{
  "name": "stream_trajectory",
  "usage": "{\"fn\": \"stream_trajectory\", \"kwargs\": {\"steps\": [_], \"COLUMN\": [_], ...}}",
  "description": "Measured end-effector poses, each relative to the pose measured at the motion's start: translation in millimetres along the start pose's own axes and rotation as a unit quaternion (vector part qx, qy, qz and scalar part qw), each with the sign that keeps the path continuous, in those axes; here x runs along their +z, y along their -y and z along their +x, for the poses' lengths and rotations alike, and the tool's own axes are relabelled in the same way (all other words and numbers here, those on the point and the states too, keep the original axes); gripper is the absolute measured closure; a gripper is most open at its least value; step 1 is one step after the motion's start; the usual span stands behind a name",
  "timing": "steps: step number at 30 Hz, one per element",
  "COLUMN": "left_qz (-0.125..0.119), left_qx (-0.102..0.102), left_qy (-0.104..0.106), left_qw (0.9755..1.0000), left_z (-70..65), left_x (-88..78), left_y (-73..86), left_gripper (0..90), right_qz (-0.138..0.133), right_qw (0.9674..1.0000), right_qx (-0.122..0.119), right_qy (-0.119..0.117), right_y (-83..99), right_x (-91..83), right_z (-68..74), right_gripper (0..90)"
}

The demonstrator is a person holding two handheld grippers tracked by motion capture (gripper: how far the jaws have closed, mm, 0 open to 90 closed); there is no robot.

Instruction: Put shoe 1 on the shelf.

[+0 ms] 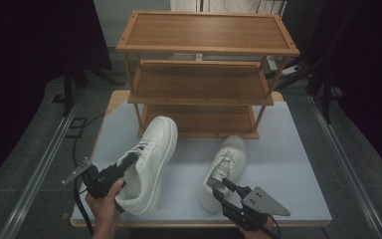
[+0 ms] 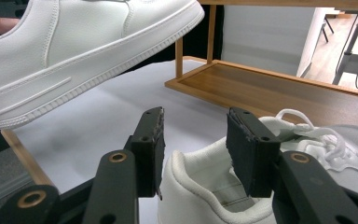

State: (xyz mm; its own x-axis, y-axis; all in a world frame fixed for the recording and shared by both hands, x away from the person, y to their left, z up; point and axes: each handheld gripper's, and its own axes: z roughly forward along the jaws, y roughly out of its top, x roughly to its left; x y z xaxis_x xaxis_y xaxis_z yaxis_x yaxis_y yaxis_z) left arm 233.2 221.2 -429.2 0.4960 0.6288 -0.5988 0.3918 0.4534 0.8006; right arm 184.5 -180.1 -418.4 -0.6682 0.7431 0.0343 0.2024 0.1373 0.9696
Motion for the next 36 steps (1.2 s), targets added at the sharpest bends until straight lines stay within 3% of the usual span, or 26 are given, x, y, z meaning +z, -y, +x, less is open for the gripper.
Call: {"fn": "stream_trajectory", "kwargs": {"steps": [12, 23, 36], "left_qz": [-0.022, -0.028, -0.037], "left_qx": [0.005, 0.014, 0.024], "left_qy": [0.016, 0.030, 0.022], "left_qw": [0.9996, 0.9991, 0.9988], "left_z": [-16.2, -32.3, -43.0], "left_x": [11.7, 43.2, 76.7], "left_y": [-20.2, -44.2, -61.2], "left_gripper": [81.9, 81.9, 81.9], "right_qz": [-0.009, -0.018, -0.020], "right_qw": [0.9999, 0.9998, 0.9997], "right_qx": [0.005, 0.006, 0.009], "right_qy": [0.004, 0.011, 0.008], "right_y": [-3.5, -7.1, -7.7], "right_x": [-5.1, -10.5, -13.1], "right_z": [-2.1, -1.9, -1.6], "right_gripper": [56.4, 56.4, 56.4]}}
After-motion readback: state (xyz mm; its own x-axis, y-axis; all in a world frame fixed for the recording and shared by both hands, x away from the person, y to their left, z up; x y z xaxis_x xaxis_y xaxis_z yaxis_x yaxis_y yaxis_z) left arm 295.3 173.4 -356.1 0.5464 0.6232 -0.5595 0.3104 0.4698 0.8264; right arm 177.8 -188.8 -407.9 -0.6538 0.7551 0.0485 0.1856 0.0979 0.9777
